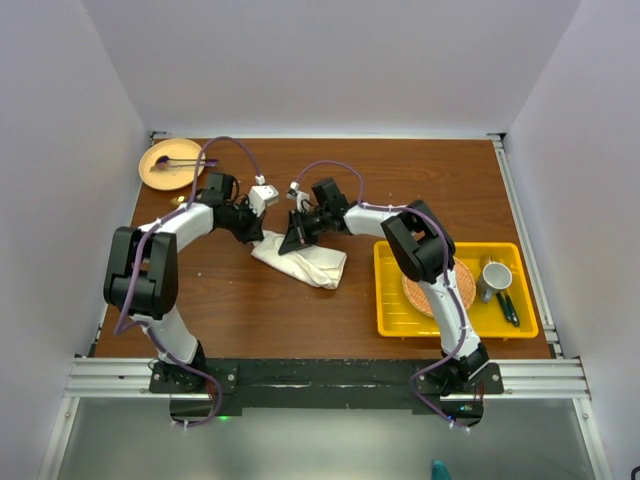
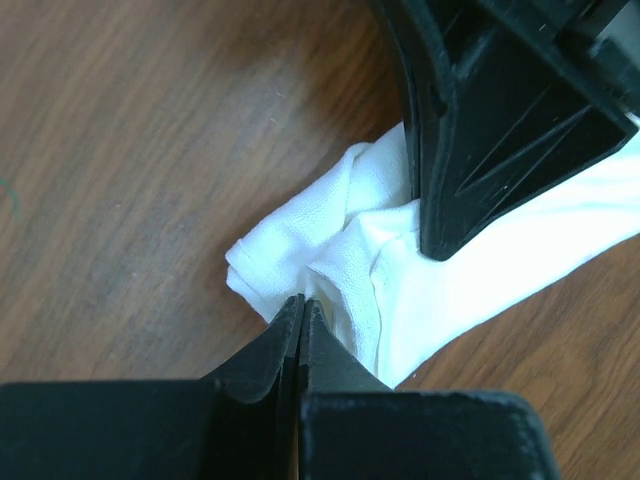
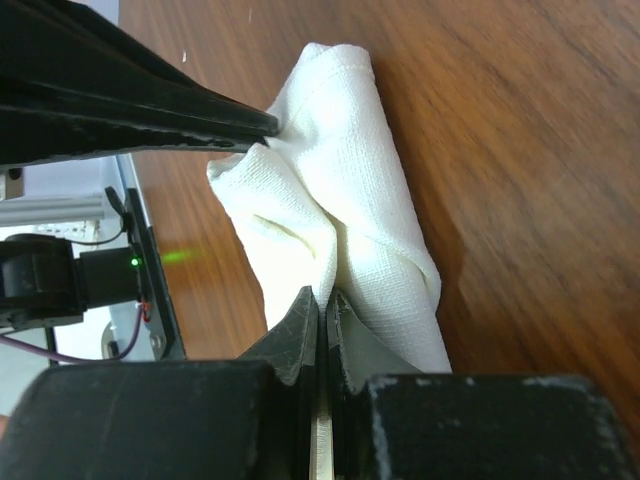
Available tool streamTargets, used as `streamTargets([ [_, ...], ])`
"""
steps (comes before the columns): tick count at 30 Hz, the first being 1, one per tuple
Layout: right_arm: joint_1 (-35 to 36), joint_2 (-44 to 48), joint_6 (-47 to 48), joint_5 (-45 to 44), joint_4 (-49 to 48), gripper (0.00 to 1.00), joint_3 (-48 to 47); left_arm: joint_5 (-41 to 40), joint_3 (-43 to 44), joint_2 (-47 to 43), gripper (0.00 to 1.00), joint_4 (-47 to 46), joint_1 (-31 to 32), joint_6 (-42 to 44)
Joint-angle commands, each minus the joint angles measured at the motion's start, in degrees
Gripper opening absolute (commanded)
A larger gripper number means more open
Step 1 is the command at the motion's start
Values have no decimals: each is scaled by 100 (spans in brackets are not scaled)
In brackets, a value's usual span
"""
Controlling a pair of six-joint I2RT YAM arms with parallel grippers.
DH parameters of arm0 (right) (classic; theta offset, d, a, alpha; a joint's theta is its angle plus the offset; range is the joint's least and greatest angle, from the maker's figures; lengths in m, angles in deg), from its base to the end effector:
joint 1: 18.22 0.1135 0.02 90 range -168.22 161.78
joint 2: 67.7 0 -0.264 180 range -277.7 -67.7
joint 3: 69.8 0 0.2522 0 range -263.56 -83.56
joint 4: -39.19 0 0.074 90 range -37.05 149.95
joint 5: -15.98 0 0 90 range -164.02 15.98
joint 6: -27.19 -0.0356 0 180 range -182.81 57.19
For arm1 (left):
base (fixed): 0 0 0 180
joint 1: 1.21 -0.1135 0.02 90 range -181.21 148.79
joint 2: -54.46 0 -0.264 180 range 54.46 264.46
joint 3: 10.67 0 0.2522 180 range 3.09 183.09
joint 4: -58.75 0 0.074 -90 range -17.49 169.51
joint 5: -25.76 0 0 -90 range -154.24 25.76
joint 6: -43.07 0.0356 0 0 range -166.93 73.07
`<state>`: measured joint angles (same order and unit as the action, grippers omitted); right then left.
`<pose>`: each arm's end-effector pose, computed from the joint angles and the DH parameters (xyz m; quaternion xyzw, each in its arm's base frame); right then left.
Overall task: Fold the napkin into a case and place the utensils inside
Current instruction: Fold the top corner of the smaller rectangle-folded napkin into a folded napkin.
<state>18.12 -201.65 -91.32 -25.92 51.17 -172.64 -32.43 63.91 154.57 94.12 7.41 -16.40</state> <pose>0.3794 0.3120 0.1065 -0.2190 0.8247 0.5105 0.1063 0.3379 -0.0702 0.1736 0.3767 0.8540 -0.2145 0.2876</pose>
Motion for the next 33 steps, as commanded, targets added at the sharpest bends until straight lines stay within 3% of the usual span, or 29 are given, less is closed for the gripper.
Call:
streamTargets([
  [1,14,-263,267,-230,907,0,-311,194,27,-466,0,-499,-45,-397],
  [10,14,-439,408,-301,1312,0,-531,404,-114,-739,0,-535,-54,-442],
  [19,5,-562,329,-310,1374,0,-681,976,-386,-1038,0,-53,-54,480],
  [25,14,-518,171,-196,1277,0,-760,845,-457,-854,0,458,-45,1078],
  [33,22,-150,-93,77,794,0,-821,563,-527,-564,0,362,-36,1158],
])
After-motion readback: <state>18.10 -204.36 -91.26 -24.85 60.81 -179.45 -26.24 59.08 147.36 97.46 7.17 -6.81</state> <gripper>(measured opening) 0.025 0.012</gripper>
